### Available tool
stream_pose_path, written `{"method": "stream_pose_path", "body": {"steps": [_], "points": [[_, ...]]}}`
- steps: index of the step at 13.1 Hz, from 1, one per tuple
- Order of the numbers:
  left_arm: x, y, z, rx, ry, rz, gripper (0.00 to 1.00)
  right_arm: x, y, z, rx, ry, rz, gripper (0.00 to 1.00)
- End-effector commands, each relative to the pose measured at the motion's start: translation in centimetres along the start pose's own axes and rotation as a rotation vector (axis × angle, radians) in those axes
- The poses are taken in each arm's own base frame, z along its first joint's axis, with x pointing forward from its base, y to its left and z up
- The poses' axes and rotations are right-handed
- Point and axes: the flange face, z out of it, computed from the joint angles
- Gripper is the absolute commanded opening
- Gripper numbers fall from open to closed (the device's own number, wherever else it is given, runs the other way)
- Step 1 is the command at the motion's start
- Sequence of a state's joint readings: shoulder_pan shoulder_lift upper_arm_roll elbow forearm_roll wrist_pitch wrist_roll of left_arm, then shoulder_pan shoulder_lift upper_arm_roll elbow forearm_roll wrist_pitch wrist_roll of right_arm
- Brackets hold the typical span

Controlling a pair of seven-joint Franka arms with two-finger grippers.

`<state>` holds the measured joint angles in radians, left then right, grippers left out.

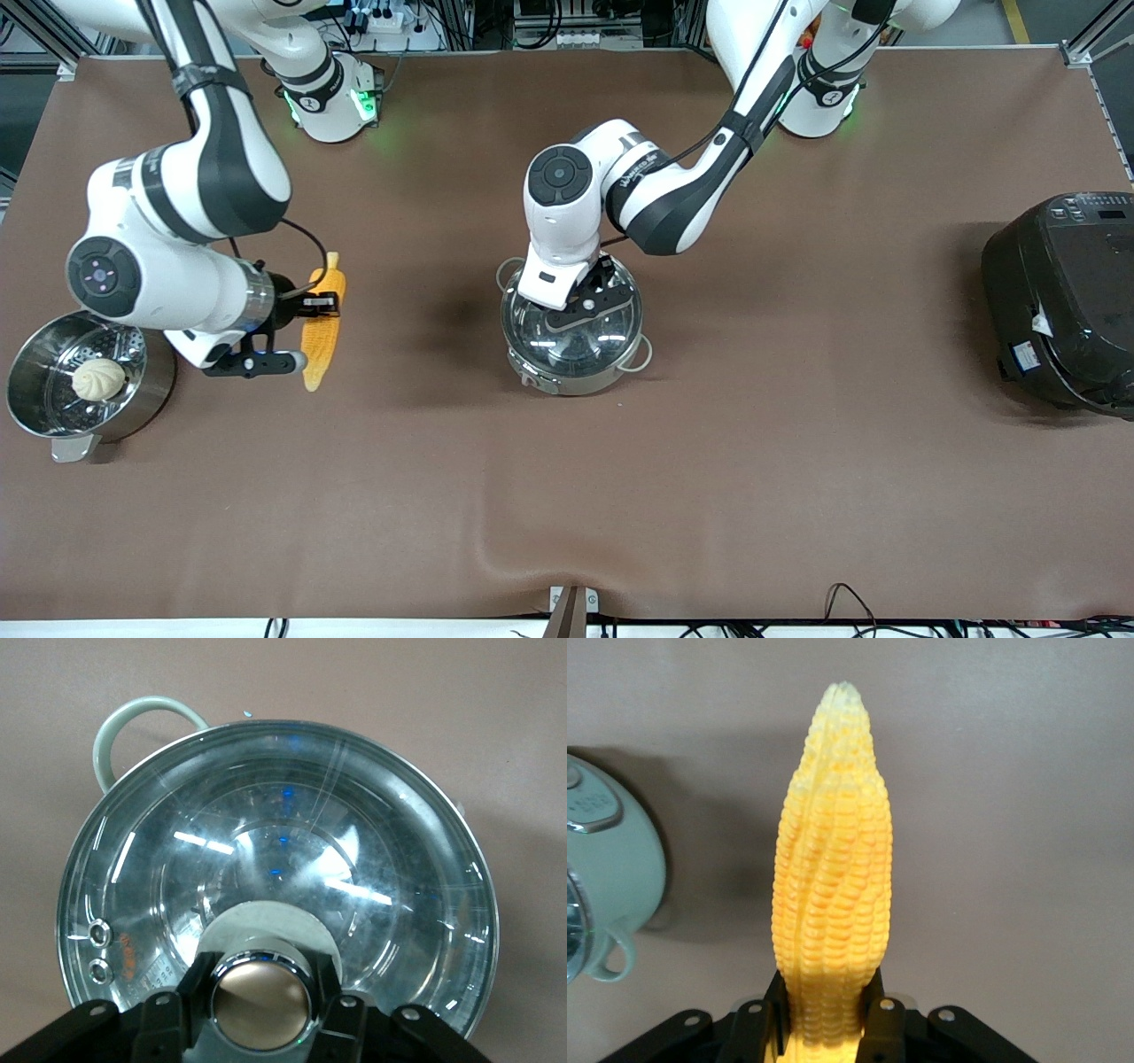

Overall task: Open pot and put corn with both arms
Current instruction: 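Lift the glass lid with the left gripper while the right gripper raises the corn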

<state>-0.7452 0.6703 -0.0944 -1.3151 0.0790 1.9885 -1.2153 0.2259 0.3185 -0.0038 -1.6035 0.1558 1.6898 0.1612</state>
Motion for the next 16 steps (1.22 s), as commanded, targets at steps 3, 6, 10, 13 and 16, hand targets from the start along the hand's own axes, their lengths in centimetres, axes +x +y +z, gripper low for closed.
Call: {"method": "stream_pose_path", "body": {"steps": [3, 6, 10, 13, 16], "points": [[1.3, -1.7, -7.6, -0.029, 0.041, -0.030, 0.00, 0.1, 0.2, -0.8, 0.021, -0.018, 0.024, 0.02], [4.7, -6.2, -14.6, -0.015, 0.055, -0.075, 0.00, 0.0, 0.2, -0.7, 0.020, -0.025, 0.025, 0.02], [13.4, -18.4, -23.4, -0.020, -0.031, 0.085, 0.00, -0.7, -3.2, -0.1, 0.038, -0.038, 0.058, 0.01], [19.4, -28.6, -26.9, -0.043, -0.071, 0.214, 0.00, -2.2, -12.9, 0.9, 0.093, 0.015, 0.069, 0.02], [23.5, -36.3, -28.4, -0.063, -0.065, 0.289, 0.00, -2.6, -21.9, 4.4, 0.109, 0.090, 0.144, 0.01]]}}
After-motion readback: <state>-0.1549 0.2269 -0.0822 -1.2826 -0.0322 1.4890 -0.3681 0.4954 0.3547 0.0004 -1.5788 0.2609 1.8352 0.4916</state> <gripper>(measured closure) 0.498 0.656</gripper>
